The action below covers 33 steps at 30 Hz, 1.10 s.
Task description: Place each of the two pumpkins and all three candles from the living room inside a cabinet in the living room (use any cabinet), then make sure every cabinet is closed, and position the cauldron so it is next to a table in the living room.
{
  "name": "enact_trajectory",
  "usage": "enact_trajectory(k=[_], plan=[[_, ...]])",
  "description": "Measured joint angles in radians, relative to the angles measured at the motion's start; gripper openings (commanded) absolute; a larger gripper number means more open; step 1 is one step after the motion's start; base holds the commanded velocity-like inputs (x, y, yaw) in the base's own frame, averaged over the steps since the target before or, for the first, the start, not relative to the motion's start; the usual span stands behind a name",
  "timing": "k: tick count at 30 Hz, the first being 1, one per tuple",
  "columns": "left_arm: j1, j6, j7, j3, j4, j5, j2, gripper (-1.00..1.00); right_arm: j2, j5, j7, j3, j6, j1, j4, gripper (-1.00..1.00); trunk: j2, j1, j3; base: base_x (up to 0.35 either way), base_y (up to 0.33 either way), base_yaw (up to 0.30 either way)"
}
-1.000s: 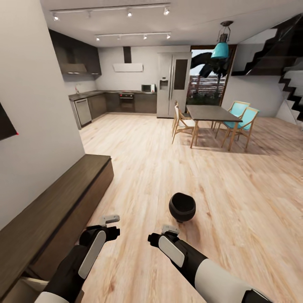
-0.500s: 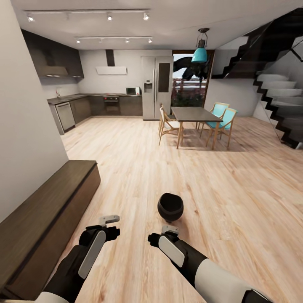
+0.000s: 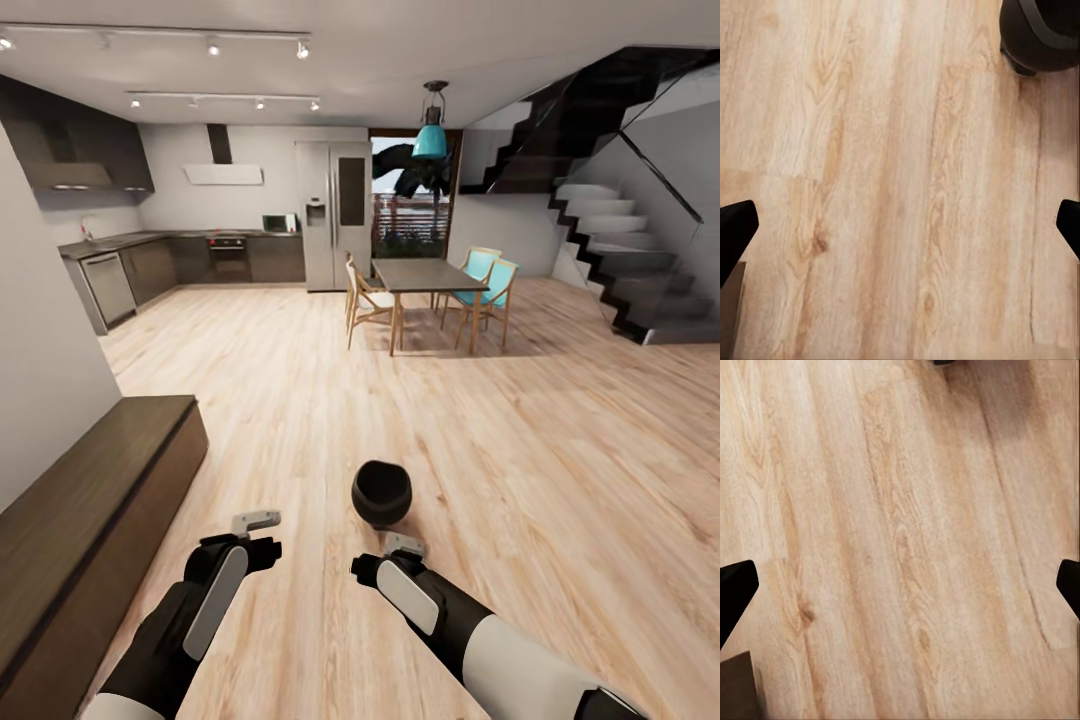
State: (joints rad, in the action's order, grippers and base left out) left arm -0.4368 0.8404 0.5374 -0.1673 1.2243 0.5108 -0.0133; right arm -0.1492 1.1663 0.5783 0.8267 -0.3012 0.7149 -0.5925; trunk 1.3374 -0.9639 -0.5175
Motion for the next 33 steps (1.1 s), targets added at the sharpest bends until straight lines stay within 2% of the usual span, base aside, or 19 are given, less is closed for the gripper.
enact_trajectory(k=[6,12,33], plan=[[0.000,0.000,0.000,0.002,0.000,0.000,-0.001,1.00,0.000,0.000,0.001,0.000,0.000,0.000,0.000,1.00,0.000,0.000,0.007,-0.184,0.150,-0.228],[0.000,0.000,0.000,0.001,0.001,-0.001,0.001,1.00,0.000,0.000,0.001,0.000,0.000,0.000,0.000,1.00,0.000,0.001,0.014,0.108,0.210,-0.228],[0.000,0.000,0.000,0.001,0.000,-0.004,-0.001,1.00,0.000,0.000,0.000,0.000,0.000,0.000,0.000,1.00,0.000,0.000,0.038,0.008,0.008,-0.228]])
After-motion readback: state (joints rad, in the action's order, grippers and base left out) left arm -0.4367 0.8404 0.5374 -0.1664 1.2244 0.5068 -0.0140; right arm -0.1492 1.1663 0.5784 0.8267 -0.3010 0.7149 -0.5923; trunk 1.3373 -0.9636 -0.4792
